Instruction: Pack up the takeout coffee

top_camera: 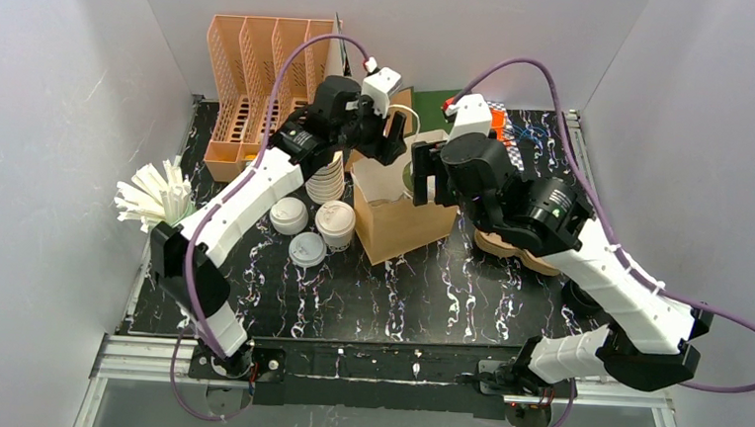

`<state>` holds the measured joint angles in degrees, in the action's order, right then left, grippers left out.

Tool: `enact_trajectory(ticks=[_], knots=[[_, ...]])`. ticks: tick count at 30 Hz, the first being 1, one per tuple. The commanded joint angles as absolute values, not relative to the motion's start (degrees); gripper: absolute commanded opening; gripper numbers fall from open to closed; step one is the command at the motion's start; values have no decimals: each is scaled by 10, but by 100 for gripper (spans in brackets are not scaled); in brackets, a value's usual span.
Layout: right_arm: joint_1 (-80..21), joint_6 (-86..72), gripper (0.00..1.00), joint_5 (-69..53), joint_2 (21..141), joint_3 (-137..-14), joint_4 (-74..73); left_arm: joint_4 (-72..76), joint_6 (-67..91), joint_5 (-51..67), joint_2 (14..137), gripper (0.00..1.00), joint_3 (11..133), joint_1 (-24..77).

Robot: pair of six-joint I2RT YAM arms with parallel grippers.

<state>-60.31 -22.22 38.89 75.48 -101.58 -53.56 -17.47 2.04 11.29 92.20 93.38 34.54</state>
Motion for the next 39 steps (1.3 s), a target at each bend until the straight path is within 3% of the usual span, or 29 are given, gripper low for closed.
enact_trajectory(ticks=[1,9,11,14,25,33,39], knots=[[-586,-215,49,381,770,-1041,-544,-262,5,144,977,64,1009,342],[-511,-200,48,298,786,-1042,-546,-293,-23,144,1037,48,1074,342],[-490,-198,48,277,788,-1042,-549,-304,-31,148,1042,33,1082,342],[-469,-191,47,255,788,-1042,-547,-305,-41,150,1037,0,1085,342],[-444,-157,42,155,777,-1003,-542,-189,-71,145,911,0,955,397],[-444,-159,39,133,710,-859,-490,-117,9,150,866,0,894,409],[-444,-155,29,186,638,-734,-373,-91,70,156,854,0,874,414]])
